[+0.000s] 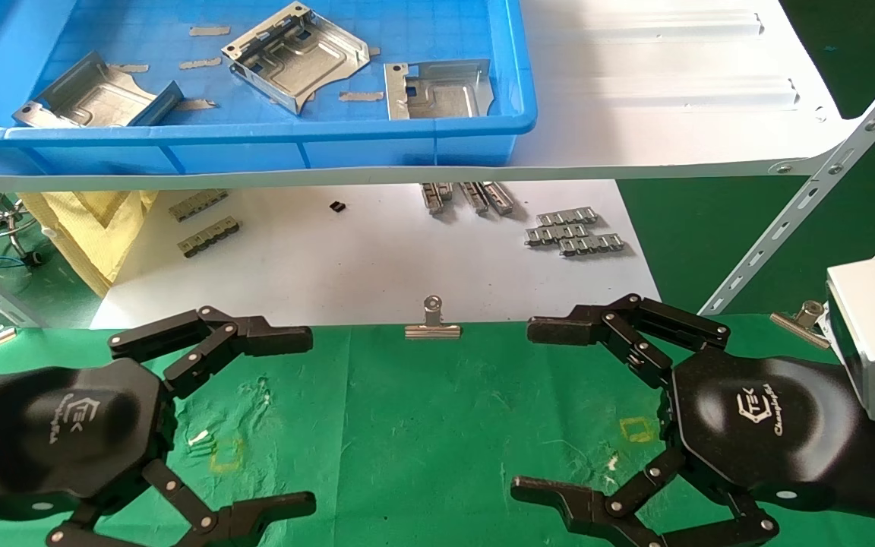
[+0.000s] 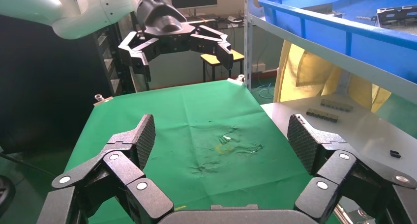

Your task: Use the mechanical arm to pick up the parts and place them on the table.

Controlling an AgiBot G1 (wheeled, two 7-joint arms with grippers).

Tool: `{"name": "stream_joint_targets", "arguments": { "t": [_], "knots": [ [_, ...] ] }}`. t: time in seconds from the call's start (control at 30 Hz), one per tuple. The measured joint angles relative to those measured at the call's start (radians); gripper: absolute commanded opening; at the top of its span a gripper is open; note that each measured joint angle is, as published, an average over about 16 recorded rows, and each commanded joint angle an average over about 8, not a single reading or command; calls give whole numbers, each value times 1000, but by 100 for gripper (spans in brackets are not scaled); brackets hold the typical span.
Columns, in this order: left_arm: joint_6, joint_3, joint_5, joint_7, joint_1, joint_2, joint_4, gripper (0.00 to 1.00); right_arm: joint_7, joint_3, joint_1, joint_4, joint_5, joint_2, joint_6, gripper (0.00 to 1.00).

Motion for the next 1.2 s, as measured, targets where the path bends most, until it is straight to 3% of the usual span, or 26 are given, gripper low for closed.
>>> {"name": "stream_joint_targets", "arguments": {
  "t": [1.2],
  "knots": [
    [0,0,0,0,0,0,0,100,0,0,0,0,0,0,0,100]
  ]
}}
